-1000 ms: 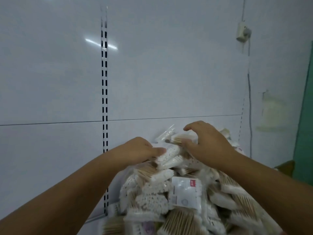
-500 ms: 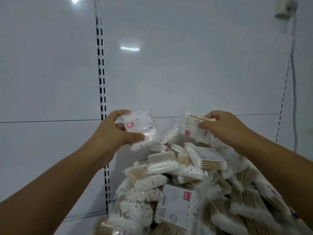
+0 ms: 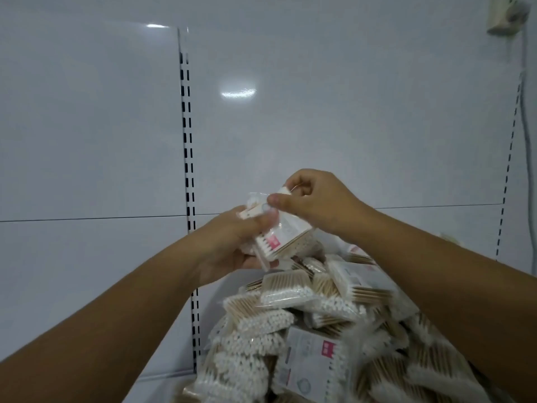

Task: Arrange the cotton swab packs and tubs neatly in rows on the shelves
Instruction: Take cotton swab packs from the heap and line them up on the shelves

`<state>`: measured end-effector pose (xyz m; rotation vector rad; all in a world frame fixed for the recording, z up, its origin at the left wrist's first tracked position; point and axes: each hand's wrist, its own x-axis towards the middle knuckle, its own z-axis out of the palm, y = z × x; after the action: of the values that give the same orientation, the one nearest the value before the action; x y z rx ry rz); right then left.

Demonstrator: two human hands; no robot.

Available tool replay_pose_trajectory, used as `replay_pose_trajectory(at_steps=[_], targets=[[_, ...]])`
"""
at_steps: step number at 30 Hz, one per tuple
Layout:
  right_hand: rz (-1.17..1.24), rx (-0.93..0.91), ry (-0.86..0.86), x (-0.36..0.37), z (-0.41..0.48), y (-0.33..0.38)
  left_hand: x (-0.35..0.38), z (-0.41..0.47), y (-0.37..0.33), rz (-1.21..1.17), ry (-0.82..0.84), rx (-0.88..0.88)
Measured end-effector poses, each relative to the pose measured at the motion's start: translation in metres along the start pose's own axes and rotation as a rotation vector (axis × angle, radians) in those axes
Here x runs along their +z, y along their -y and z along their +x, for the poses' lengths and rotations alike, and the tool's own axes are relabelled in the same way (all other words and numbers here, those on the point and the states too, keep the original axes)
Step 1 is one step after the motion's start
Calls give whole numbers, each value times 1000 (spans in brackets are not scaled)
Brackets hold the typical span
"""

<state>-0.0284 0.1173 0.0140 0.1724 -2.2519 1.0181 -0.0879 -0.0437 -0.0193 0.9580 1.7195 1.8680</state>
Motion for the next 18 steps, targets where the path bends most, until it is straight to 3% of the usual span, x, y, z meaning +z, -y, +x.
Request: replay_pose_trajectory(at_steps=[4, 8, 11, 13, 15, 16, 18], targets=[[-106, -49, 18, 0, 11, -15, -18, 1, 12, -153, -158, 53], [-875, -4, 401, -16, 9, -47, -34, 0, 20, -211, -250, 53], [-946, -60, 303, -18, 7, -56, -34, -3, 26, -193, -280, 82], [-841, -93, 95, -33, 12, -55, -34, -8, 29, -176, -325, 104], [-412, -61, -89, -40, 17, -42, -39, -17, 32, -179, -388, 123], [-114, -48, -98, -36, 16, -32, -41, -23, 33, -170, -429, 131], [303, -49, 66, -14, 11, -7, -44, -35, 35, -160, -492, 141]])
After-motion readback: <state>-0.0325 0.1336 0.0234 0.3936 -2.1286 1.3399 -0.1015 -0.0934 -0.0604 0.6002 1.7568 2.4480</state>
